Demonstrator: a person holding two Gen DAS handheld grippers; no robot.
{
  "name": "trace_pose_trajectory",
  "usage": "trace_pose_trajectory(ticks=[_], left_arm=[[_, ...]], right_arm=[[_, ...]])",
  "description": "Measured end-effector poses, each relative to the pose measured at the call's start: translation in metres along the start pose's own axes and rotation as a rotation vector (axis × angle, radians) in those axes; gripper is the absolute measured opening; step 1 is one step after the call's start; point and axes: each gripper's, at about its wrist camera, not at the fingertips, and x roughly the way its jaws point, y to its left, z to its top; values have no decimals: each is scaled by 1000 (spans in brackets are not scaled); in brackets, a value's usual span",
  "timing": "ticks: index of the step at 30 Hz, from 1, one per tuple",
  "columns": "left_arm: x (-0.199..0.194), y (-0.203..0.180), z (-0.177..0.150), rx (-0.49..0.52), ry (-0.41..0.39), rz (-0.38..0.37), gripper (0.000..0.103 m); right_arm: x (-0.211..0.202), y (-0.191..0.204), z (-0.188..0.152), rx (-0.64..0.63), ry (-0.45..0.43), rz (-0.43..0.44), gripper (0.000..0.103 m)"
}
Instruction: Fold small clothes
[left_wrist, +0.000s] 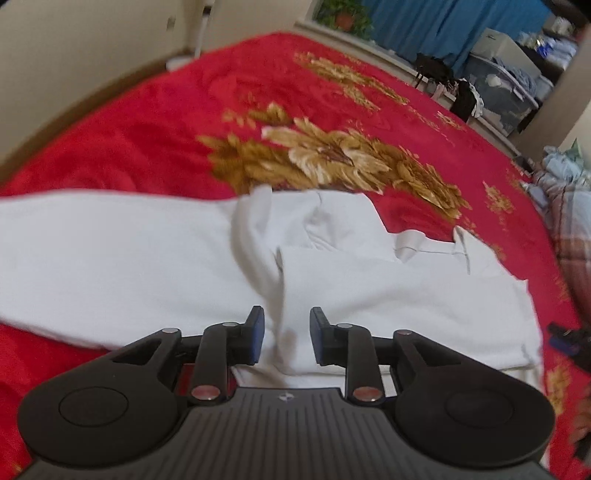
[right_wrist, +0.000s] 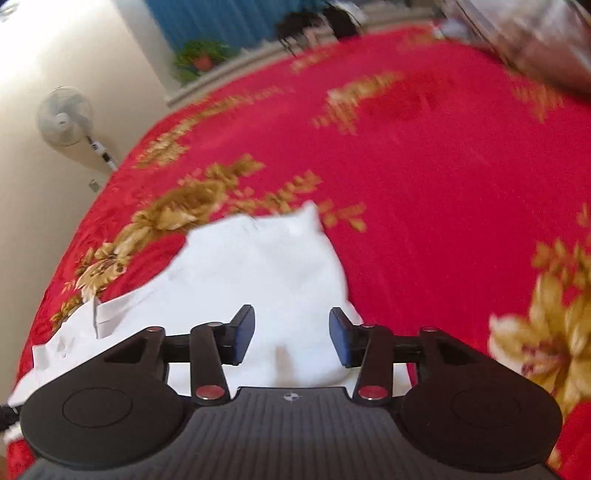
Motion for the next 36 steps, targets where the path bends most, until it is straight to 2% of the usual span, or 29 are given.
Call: trace_pose_trajectory(ticks=[3, 12, 17, 20, 23, 26, 30, 33, 36], left_arm=[[-8, 1, 0, 21, -18, 9, 37], [-13, 7, 1, 29, -55, 30, 40], [-22, 20, 4, 19, -117, 73, 40], [-28, 39, 11, -24, -142, 95, 40], [-36, 70, 21, -121, -161, 141, 40], [-44, 111, 27, -251, -173, 222, 40], [-52, 172, 25, -495, -156, 309, 40], [-52, 211, 17, -669, -115, 330, 40], [-49, 239, 10, -785, -88, 342, 40]], right_arm=[[-8, 5, -3, -58, -38, 11, 48], [-26, 16, -3, -149, -151, 7, 48], [-30, 21, -3, -173, -163, 0, 48], [-33, 25, -4, -184, -171, -5, 48], [-34, 29, -4, -207, -171, -11, 48], [-35, 34, -5, -228, -169, -11, 48], [-35, 43, -5, -275, -160, -13, 48], [-35, 47, -6, -293, -153, 2, 48], [-33, 49, -8, -299, -138, 10, 48]])
